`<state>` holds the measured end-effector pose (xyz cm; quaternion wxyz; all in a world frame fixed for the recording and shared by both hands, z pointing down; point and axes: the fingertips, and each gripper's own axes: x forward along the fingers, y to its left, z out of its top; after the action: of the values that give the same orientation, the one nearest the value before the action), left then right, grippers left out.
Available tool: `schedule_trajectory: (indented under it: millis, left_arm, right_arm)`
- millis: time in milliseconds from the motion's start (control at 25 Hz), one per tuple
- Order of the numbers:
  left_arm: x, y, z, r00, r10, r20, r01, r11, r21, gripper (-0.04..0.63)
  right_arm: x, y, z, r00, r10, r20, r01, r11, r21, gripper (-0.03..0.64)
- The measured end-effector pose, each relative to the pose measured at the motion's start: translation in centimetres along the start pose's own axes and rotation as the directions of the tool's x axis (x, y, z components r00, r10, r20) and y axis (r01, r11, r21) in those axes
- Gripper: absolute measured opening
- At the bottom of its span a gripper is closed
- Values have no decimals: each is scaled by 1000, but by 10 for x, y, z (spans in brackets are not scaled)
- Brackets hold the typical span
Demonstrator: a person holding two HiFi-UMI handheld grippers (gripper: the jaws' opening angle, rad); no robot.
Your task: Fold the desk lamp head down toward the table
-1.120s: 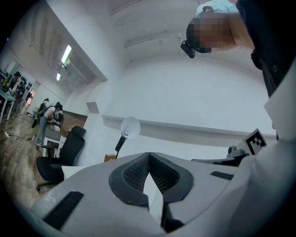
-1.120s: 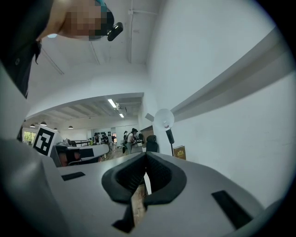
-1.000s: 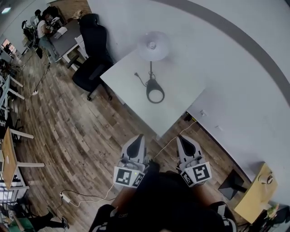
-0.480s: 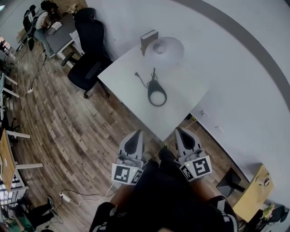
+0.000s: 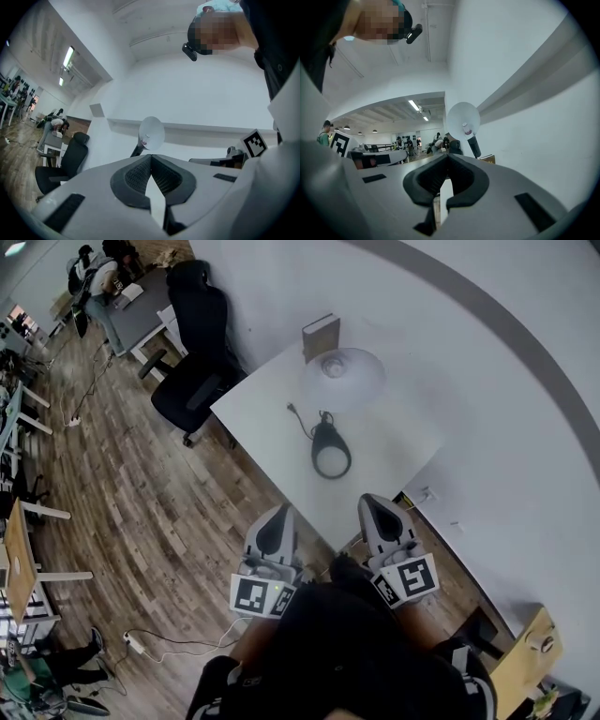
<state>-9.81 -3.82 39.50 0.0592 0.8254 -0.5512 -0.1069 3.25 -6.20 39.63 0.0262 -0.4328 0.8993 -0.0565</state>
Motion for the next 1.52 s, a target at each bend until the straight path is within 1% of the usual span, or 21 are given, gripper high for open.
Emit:
schedule_trajectory:
  millis: [280,440,560,720,960,1160,1320,1360,1400,1480,1520]
  left_arm:
    - [37,1,8,998,57,21,-57,998,12,25]
    - [55,-1,10,997,76,12,-76,997,8,25]
    - [66,0,14,997,81,19,-82,996,22,25]
    - [80,9,21,997,68,24,-68,997,25,25]
    - [97,26,32,1000,13,17,-13,1000,19,25]
    - [110,41,37,999,16,38,-17,1000,12,26]
    - [116,49,40,999,-6,51,6,1000,-2,32]
    - [118,50,40,998,-14,53,14,1000,-4,47]
    - [120,51,41,998,-22,54,23,1000,-7,78]
    - [124,53,42,998,-37,53,38,999,-10,141]
    - [126,53,43,998,-44,53,45,999,-9,161]
  right_arm:
    - [22,-38,12,999,39,-3,-39,999,-9,14]
    - [34,-55,23,998,57,4,-57,998,1,14]
    - [43,-63,29,998,67,16,-67,998,-9,14]
    - [56,-71,36,999,42,29,-42,999,-15,14]
    - [68,-74,47,998,-27,50,27,1000,-6,14]
    - [80,-79,46,997,-60,58,60,998,5,16]
    - [88,-80,46,996,-65,58,64,998,17,93]
    - [91,-81,47,996,-66,59,65,998,21,112]
    - [93,-82,48,996,-68,62,67,997,26,128]
    - [97,-84,49,995,-72,67,70,997,36,143]
    - [99,-86,50,995,-74,69,71,997,40,149]
